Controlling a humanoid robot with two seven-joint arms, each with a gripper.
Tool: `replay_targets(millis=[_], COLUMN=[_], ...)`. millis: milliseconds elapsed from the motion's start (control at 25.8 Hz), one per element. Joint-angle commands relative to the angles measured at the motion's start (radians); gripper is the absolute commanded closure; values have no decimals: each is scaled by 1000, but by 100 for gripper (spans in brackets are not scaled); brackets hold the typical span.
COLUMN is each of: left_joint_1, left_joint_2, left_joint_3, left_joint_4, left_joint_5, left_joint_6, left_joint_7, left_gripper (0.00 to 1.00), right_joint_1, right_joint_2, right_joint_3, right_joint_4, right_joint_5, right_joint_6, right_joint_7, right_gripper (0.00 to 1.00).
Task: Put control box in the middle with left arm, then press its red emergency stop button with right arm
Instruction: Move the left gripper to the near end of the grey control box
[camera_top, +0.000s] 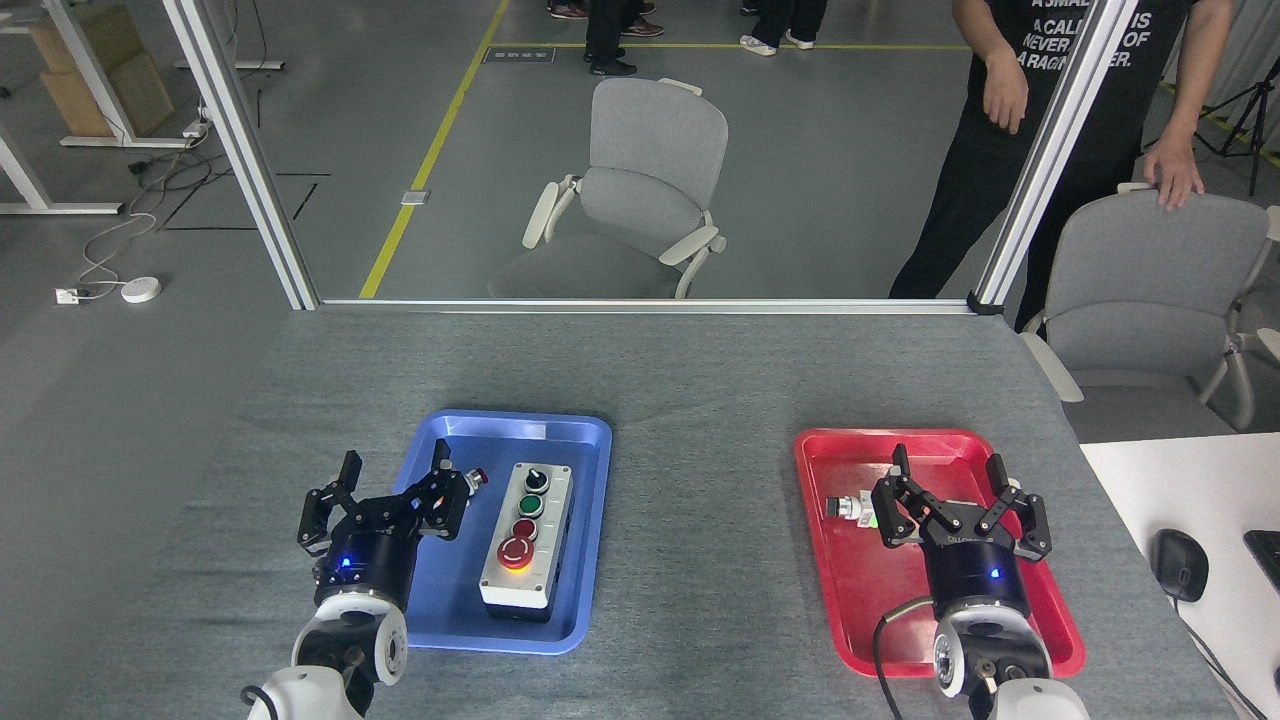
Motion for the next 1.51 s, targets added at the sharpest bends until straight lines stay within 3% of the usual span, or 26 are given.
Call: replay_targets(millis=[0, 155, 349, 736, 969, 1240, 1473], left_joint_1=[-9, -11, 6, 181, 229, 233, 230], left_joint_2=[1, -2, -2, -31, -91, -164, -169], left_joint_3=[0, 1, 0, -105, -120, -120, -119], left_joint_4=[-3, -6, -61, -199, -179, -21, 18], left_joint_5=[1, 4, 13, -10, -214, -271, -271], left_joint_6=[-1, -1, -6, -1, 41, 77, 79], left_joint_7=[12, 11, 9, 29, 29, 32, 44], left_gripper=[1, 1, 1, 1, 1, 1, 1], right_joint_1=[11, 16, 20, 46, 46, 48, 56], right_joint_2=[5, 28, 12, 25, 33, 41, 51], right_joint_3=[-1, -1, -5, -28, -25, -4, 15], right_joint_4=[-6, -30, -24, -20, -4, -10, -20], right_joint_5=[1, 4, -1, -1, 1, 13, 32], right_joint_6=[3, 6, 0, -6, -14, -41, -37], right_joint_7=[0, 0, -5, 0, 24, 3, 0], right_gripper=[2, 2, 2, 2, 2, 2, 2])
